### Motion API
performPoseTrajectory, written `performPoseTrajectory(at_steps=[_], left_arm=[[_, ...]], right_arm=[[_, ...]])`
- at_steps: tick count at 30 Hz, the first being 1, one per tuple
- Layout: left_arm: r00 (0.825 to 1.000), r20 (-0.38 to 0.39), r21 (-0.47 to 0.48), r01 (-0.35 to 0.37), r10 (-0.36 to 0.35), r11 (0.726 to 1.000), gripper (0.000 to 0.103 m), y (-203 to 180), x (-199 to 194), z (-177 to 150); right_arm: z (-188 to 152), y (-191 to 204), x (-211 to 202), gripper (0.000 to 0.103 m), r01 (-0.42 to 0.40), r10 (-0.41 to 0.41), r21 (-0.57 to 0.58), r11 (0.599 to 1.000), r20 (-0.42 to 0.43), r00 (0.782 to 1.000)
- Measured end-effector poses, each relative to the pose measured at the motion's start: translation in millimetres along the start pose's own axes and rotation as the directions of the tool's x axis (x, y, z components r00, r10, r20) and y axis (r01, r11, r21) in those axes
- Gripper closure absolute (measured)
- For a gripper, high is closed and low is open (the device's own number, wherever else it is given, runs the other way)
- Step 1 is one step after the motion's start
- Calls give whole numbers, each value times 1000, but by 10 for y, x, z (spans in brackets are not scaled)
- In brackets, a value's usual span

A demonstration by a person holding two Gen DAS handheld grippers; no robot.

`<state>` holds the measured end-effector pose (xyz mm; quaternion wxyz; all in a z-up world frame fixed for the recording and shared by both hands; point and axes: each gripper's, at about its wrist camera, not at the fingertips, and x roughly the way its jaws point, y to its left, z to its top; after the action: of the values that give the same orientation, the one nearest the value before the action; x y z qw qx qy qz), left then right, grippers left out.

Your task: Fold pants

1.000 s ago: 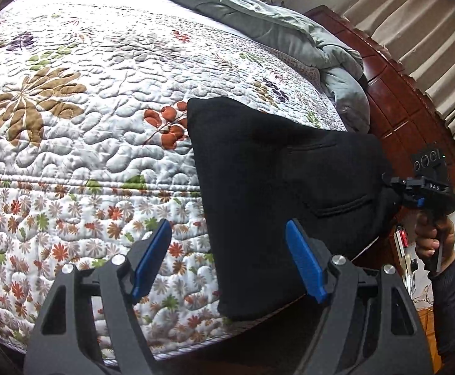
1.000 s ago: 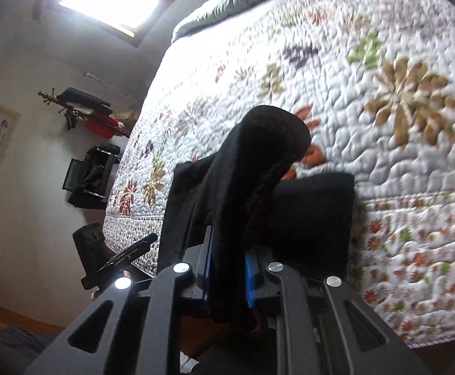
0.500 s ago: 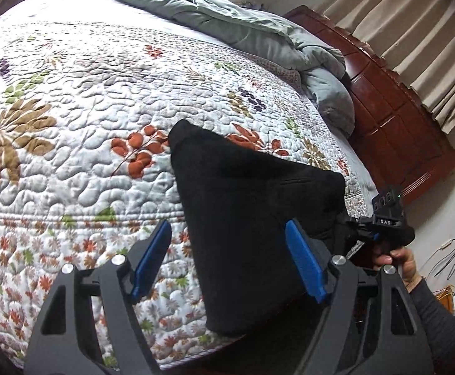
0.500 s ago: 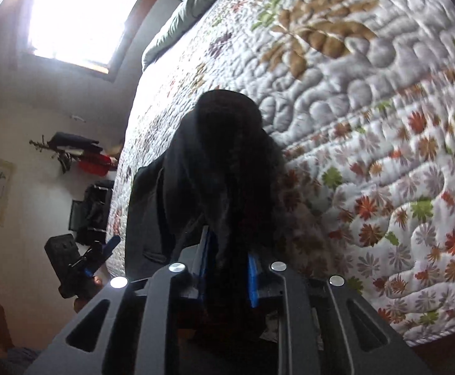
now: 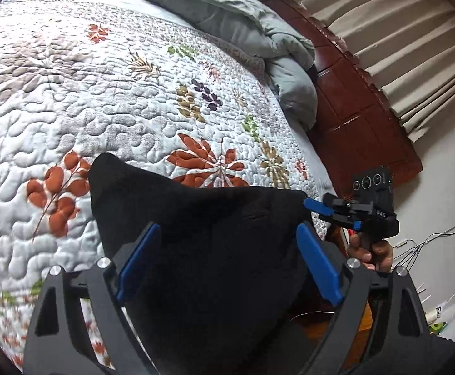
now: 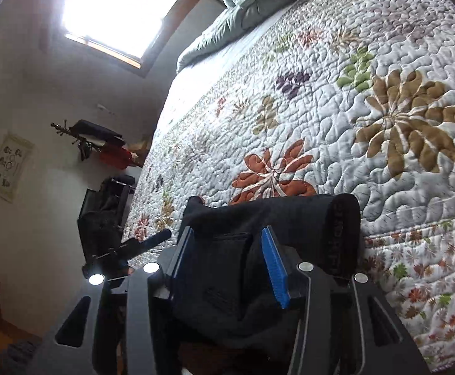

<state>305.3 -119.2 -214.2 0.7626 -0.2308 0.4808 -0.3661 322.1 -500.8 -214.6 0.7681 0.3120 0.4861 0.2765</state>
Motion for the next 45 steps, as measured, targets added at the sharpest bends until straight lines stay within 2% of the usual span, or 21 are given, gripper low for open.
performPoseTrajectory(at_steps=[1,2,3,6,9,11,14,18,21,23,25,27,33,36,38,39,40,41,42,45], left_arm=[[1000,-11,-4,-15,15,1000,15,39,62,20],[999,-22,-5,-30,29,1000,15,90,129,45],[999,-29,-7,-42,42,999,19,142,179,64],[999,-22,-18,-28,27,999,20,256,240,67],[1000,-17,-15,-18,18,1000,21,264,233,61],[1000,-13,-17,-27,27,999,20,214,146,62],[1000,24,2,-12,12,1000,18,105,-118,-20],[999,44,70,9,-12,998,17,-99,-479,-340],[999,18,83,42,-43,996,17,-149,-555,-639],[999,-14,86,49,-48,995,17,-134,-487,-791],[999,-41,75,30,-27,997,17,-83,-378,-892],[998,-55,57,25,-22,998,18,-1,-290,-959],[995,-94,-35,-22,18,999,18,271,-145,-1032],[997,-74,-17,-12,10,1000,18,241,-248,-1057],[999,-43,-14,2,-3,1000,16,231,-386,-1019],[999,-33,-15,4,-4,1000,16,245,-434,-986],[1000,-24,-19,4,-4,1000,15,262,-485,-938],[1000,-20,-25,6,-6,1000,14,286,-512,-896],[1000,-15,-35,10,-11,999,13,316,-538,-843],[1000,-21,-65,19,-21,998,12,392,-539,-686]], right_arm=[[-6,-103,67,60,8,-8,17,1000,-11,1000],[3,-173,123,68,12,-12,27,1000,-18,1000],[9,-302,135,81,18,-17,43,999,-23,1000],[-29,-633,155,103,14,-12,90,996,-28,1000],[-99,-718,121,103,-15,17,113,994,-18,1000],[-124,-624,19,101,-3,3,89,996,1,1000],[-189,-396,-265,81,11,-15,60,998,58,998],[-441,35,-495,80,-11,13,-22,1000,56,998],[-691,144,-374,80,-4,4,-46,999,9,1000],[-849,67,-229,81,43,-45,-54,998,-39,998],[-932,-106,-155,87,84,-85,-26,996,-51,995],[-952,-258,-166,103,103,-103,-1,995,-39,994],[-1004,-471,-245,103,105,-105,45,993,-21,994],[-1006,-472,-400,103,129,-130,45,991,3,992],[-998,-538,-528,100,163,-164,69,984,14,986],[-982,-597,-598,90,181,-182,91,979,11,983],[-966,-631,-661,75,192,-195,106,976,12,981],[-955,-644,-703,52,189,-192,116,975,14,981],[-927,-655,-749,40,164,-167,127,978,18,986],[-814,-642,-781,26,109,-112,133,985,20,993]])
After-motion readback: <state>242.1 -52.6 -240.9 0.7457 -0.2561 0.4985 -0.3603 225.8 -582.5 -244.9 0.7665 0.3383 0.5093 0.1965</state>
